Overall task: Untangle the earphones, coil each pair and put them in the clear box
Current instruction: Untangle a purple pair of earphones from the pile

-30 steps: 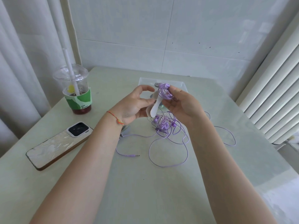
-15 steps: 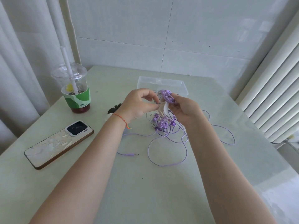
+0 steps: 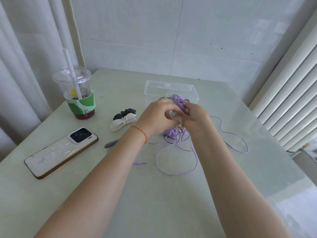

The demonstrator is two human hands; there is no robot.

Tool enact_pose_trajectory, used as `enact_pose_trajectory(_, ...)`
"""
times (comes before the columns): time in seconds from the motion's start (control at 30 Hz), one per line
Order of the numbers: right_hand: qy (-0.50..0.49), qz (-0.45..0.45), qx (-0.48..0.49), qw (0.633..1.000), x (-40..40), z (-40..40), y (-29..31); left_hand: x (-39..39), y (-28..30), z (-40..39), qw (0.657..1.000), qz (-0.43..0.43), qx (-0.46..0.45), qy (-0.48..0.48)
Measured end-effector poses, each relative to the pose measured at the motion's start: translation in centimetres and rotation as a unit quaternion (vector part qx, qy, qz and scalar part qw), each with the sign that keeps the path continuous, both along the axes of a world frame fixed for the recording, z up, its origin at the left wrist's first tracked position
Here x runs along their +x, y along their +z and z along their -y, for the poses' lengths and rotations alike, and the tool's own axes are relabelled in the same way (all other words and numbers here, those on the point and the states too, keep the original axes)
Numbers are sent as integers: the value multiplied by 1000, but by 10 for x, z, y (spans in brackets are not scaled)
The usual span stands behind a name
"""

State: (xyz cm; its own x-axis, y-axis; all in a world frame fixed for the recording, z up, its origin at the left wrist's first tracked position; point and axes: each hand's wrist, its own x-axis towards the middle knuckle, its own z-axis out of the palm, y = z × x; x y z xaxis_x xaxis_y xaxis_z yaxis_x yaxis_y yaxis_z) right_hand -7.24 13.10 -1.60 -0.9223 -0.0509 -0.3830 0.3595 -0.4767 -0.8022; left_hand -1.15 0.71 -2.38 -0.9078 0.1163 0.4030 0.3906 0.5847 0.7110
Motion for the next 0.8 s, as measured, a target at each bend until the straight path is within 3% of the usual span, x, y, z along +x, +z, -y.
enact_pose_trajectory(0.1, 27, 22, -23, 999, 8, 1, 4, -2, -2, 0, 999, -19, -48, 8)
enact_pose_trajectory(0.27, 58, 32, -102, 993, 19, 0, 13, 1, -2, 3, 999, -1, -51, 4)
enact_pose_trajectory(0.5, 43, 20, -148, 988, 11, -2, 16, -3, -2, 11, 996, 58, 73, 5)
enact_pose_trajectory(0.8, 30, 5, -114, 993, 13, -6, 20, 3, 4, -2, 983, 107, 149, 13)
